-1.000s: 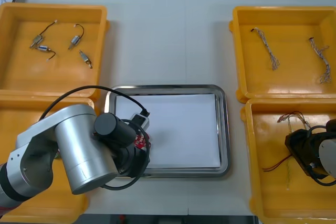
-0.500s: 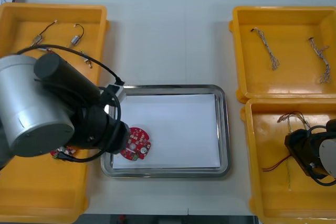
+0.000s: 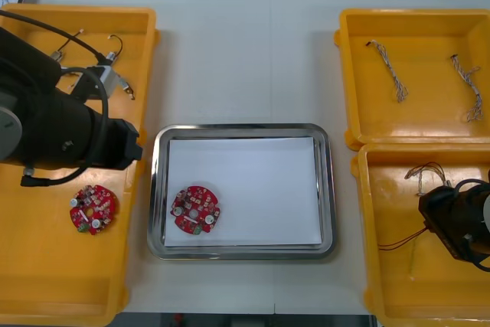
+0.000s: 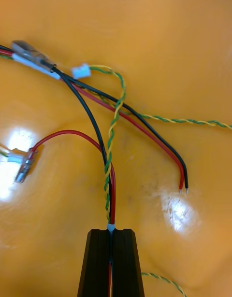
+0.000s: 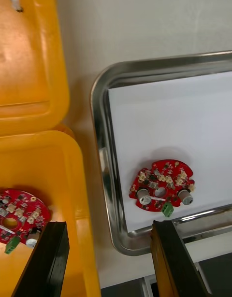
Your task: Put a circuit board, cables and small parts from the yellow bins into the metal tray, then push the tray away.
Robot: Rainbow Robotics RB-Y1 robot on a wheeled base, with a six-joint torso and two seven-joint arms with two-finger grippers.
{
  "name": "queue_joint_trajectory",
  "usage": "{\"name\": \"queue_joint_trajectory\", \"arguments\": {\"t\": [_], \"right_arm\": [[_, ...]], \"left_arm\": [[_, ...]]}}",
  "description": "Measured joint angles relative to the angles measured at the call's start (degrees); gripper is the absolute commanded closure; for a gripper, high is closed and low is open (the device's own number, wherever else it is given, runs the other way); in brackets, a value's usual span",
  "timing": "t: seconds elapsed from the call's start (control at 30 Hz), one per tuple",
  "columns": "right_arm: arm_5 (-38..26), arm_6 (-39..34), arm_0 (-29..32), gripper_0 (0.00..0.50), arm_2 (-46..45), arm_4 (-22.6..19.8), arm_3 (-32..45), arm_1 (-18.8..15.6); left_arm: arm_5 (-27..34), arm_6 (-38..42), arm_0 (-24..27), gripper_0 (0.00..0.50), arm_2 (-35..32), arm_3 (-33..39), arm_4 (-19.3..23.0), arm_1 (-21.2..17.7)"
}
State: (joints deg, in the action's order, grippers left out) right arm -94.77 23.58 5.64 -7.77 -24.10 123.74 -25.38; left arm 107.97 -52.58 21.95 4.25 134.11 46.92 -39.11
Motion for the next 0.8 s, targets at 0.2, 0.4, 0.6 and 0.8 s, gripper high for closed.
{"name": "queue_joint_trajectory", "arguments": {"t": [0.2, 0.4, 0.6, 0.8], "right_arm": [[-6.02, 6.79, -1.42, 0.5, -3.84, -1.65, 2.56, -0.15], [-11.64, 12.4, -3.28, 0.5, -6.65, -2.42, 5.99, -1.43], [-14.79, 19.47, -4.98, 0.5, -8.62, -3.32, 8.88, -3.59], [-14.82, 22.31, -6.99, 0.5, -10.85, -5.07, 10.74, -5.44]], "left_arm": [[0.04, -0.43, 0.06, 0.0, -5.93, -5.39, 0.48, -1.12], [0.05, -6.9, 0.66, 0.0, -11.58, -12.53, 0.5, -1.53], [0.06, -15.21, 3.15, 0.0, -13.25, -17.98, -1.4, -1.54], [-0.3, -15.19, 6.08, 0.0, -13.25, -22.2, -4.77, -1.54]]}}
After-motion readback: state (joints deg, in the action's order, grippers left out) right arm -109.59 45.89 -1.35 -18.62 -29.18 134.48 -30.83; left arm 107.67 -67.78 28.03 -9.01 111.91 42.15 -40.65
